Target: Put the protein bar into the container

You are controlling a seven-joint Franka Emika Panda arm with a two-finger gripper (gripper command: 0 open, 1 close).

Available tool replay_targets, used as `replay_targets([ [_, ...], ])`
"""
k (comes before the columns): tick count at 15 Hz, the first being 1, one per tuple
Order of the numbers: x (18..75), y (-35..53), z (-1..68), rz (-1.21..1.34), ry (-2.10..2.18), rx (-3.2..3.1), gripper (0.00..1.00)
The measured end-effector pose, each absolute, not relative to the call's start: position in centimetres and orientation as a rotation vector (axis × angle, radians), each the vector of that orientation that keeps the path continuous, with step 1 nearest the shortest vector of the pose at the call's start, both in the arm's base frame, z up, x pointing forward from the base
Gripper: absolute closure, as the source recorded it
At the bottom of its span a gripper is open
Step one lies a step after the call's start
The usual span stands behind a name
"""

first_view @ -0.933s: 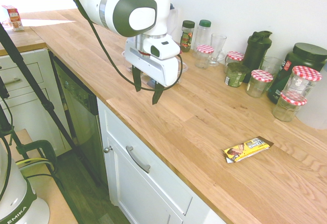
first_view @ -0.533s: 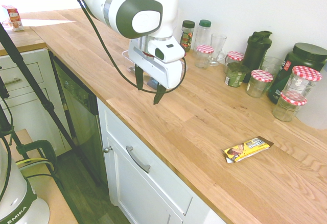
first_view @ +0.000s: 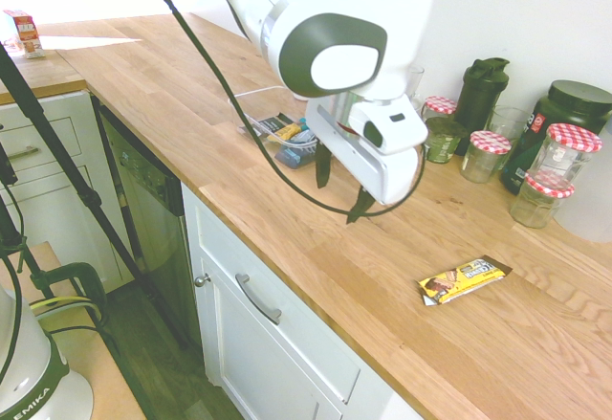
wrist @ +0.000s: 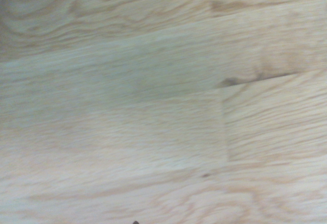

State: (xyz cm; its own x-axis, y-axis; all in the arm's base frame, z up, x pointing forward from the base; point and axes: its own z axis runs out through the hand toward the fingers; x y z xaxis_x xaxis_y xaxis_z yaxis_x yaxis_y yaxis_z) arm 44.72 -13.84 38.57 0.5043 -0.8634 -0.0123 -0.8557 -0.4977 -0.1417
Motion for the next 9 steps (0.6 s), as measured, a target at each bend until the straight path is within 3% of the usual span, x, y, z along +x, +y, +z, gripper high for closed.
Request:
replay_targets([
  [9,49.8,-26.2,35.8,-0.142,1.636,-2.593,0.00],
])
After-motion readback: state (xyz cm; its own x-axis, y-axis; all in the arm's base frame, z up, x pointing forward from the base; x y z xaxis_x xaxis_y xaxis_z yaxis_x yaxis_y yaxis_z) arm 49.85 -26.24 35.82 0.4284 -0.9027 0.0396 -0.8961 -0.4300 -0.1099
